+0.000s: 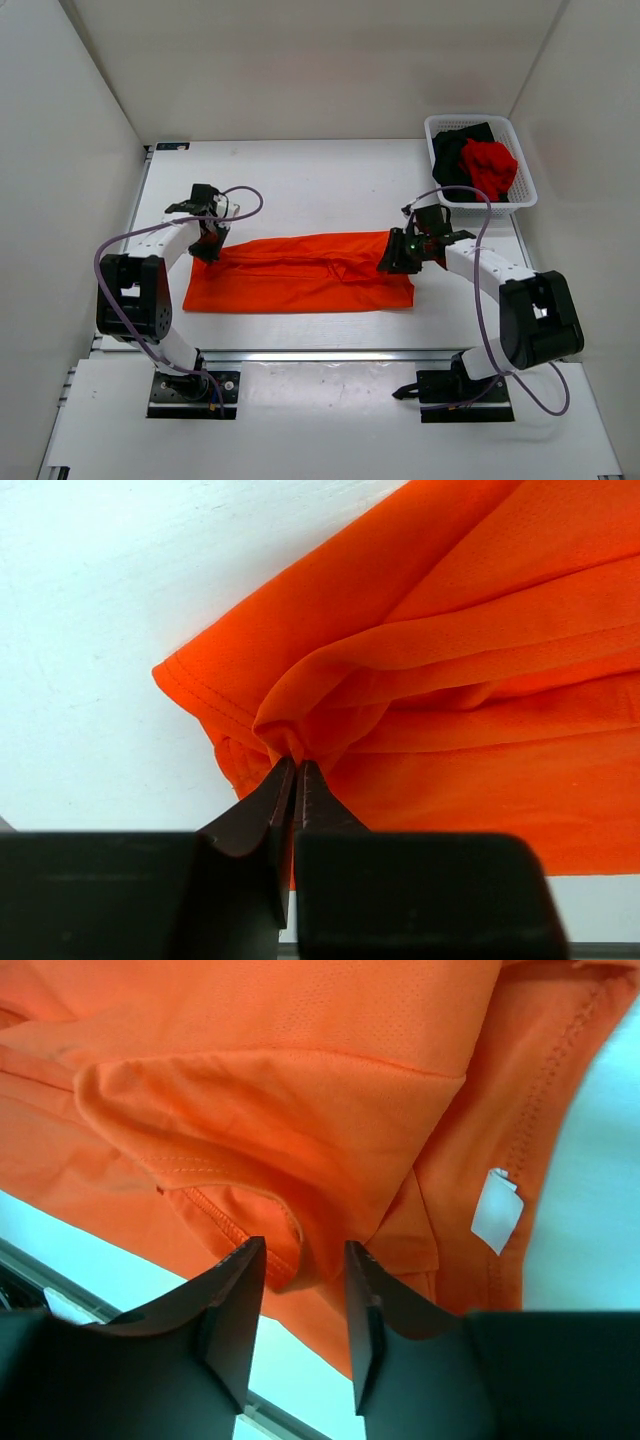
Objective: Fold and stack the t-shirts
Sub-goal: Fold the other side of the tshirt into a rectangle
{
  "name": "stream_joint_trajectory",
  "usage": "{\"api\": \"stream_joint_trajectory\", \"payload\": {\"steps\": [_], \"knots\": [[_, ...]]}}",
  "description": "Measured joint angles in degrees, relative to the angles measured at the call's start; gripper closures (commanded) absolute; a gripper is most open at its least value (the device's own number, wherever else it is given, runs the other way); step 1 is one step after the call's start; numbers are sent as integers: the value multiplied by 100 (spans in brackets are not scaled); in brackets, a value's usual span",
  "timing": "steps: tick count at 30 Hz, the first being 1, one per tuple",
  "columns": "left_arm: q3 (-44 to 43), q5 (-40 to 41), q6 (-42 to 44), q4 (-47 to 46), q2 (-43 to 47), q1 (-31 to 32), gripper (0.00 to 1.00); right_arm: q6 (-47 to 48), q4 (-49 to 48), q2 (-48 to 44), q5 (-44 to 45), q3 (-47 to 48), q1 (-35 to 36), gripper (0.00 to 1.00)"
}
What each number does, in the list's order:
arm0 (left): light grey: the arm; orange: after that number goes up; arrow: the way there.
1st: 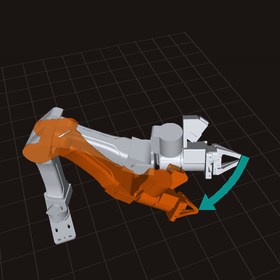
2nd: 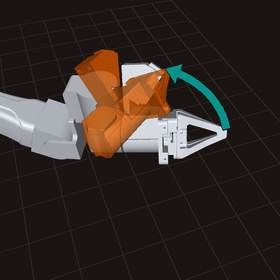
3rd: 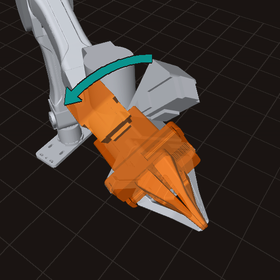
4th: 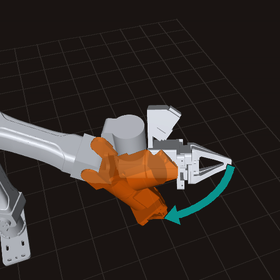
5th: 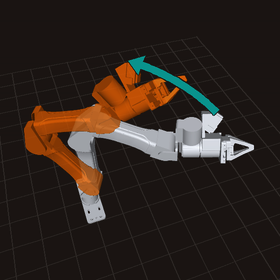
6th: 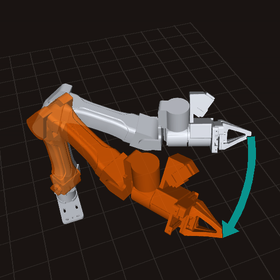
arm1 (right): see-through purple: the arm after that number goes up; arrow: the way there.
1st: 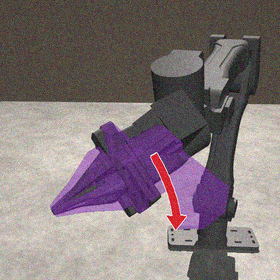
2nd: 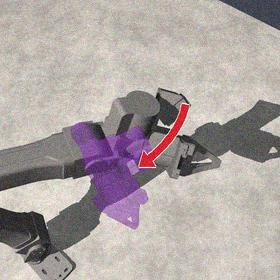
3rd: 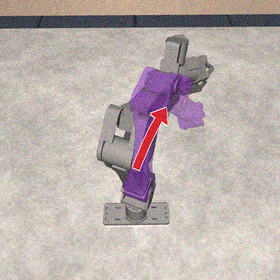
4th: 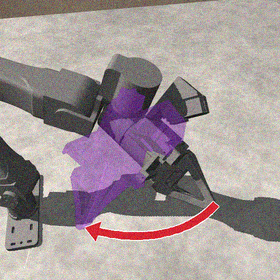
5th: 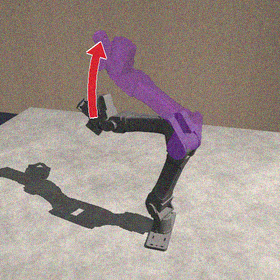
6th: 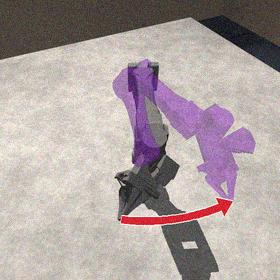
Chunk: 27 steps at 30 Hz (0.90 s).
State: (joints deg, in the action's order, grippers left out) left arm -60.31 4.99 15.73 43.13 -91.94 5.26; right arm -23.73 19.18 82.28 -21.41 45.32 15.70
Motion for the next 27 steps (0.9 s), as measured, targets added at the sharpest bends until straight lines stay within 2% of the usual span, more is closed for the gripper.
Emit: {"api": "stream_joint_trajectory", "payload": {"steps": [4, 7, 10, 14, 18, 21, 27], "knots": [[0, 160, 98, -63, 0, 103, 99, -4, 101, 203, -2, 66, 28, 75], [0, 275, 210, -164, 2, 188, 100, -2, 227, 328, -7, 72, 31, 81], [0, 365, 332, -256, 2, 251, 100, -4, 310, 407, -7, 81, 31, 83], [0, 525, 514, -396, 4, 352, 100, 13, 398, 428, -48, 155, -4, 100], [0, 839, 846, -660, 33, 494, 100, 20, 520, 577, -114, 459, -9, 100], [-9, 1165, 1204, -1058, 44, 610, 100, 103, 706, 892, -109, 1139, -22, 100], [-197, 1958, 1993, -2345, -109, 708, 100, 140, 890, 1899, -136, 3368, -304, 100]]}}
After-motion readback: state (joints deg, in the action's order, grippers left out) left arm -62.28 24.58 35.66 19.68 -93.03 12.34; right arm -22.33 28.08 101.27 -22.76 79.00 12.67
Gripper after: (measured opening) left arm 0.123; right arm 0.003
